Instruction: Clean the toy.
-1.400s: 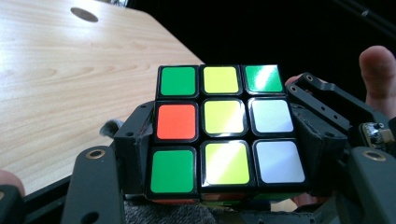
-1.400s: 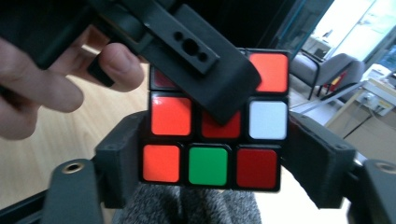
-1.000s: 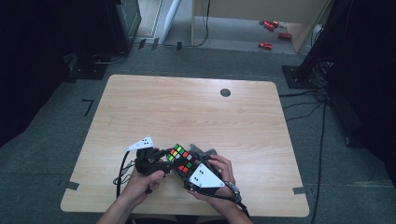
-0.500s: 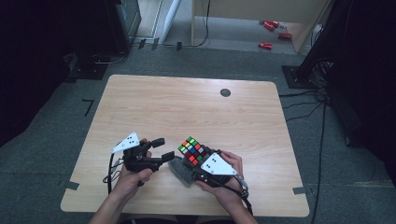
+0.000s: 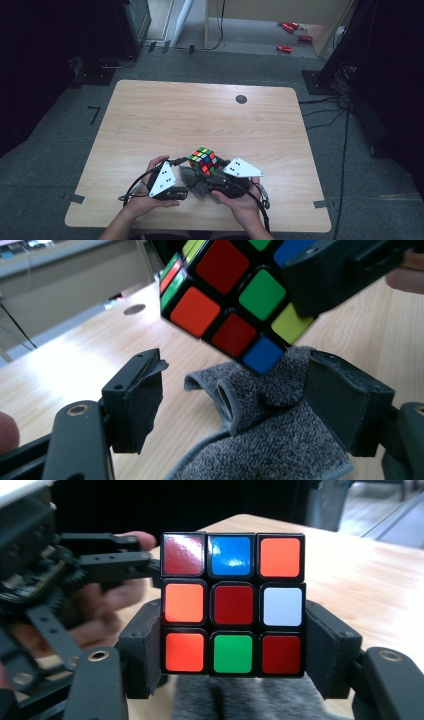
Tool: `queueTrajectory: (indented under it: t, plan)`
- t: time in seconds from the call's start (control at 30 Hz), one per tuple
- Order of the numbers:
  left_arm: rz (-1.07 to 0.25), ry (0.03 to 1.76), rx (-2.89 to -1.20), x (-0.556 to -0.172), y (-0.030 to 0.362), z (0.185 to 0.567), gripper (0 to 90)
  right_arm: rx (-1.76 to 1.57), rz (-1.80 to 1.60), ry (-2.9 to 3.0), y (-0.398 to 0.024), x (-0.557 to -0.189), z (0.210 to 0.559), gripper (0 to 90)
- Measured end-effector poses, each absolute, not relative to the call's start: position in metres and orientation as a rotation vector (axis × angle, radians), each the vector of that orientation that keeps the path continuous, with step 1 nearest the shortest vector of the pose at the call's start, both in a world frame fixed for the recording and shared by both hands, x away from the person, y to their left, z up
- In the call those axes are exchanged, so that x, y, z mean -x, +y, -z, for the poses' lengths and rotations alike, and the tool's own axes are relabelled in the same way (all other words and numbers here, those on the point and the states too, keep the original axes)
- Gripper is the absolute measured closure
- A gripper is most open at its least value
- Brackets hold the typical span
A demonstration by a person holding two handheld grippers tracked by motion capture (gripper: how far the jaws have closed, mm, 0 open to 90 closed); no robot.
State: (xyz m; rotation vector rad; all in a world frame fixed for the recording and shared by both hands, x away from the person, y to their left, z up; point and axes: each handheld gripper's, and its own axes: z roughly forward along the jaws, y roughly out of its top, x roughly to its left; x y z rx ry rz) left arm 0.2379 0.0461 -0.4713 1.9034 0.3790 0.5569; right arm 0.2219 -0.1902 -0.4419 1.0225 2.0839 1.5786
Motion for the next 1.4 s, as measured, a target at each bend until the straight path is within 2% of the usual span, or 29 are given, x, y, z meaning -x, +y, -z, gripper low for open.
queueTrajectory:
  t: [0.17, 0.23, 0.37, 0.6, 0.87, 1.0, 1.17, 1.3, 1.4]
  plan:
    - [-0.617, 0.325, -1.878, -0.235, 0.048, 0.473, 23.6, -1.087, -1.615, 2.152, -0.184, -0.222, 0.442, 34.7]
    - [-0.688, 0.289, -1.885, -0.232, 0.044, 0.476, 22.1, -1.094, -1.607, 2.177, -0.181, -0.222, 0.443, 34.7]
    - [-0.718, 0.271, -1.898, -0.231, 0.041, 0.480, 21.9, -1.141, -1.598, 2.209, -0.179, -0.224, 0.447, 34.7]
    - [-0.826, 0.203, -1.910, -0.225, 0.036, 0.486, 27.8, -1.272, -1.650, 2.253, -0.180, -0.229, 0.452, 34.6]
    - [-0.801, 0.200, -1.909, -0.225, 0.035, 0.485, 33.2, -1.332, -1.747, 2.269, -0.187, -0.236, 0.457, 33.2]
    - [-0.755, 0.287, -1.874, -0.230, 0.042, 0.482, 33.6, -1.300, -1.839, 2.198, -0.194, -0.236, 0.453, 32.6]
    - [-0.715, 0.505, -1.811, -0.250, 0.069, 0.476, 33.7, -1.254, -1.894, 2.017, -0.207, -0.232, 0.445, 33.1]
    - [-0.662, 0.625, -1.739, -0.260, 0.091, 0.468, 33.7, -1.179, -1.486, 2.074, -0.196, -0.234, 0.466, 31.5]
    - [-0.635, 0.671, -1.734, -0.264, 0.096, 0.467, 33.7, -1.172, -1.345, 2.189, -0.183, -0.237, 0.487, 29.7]
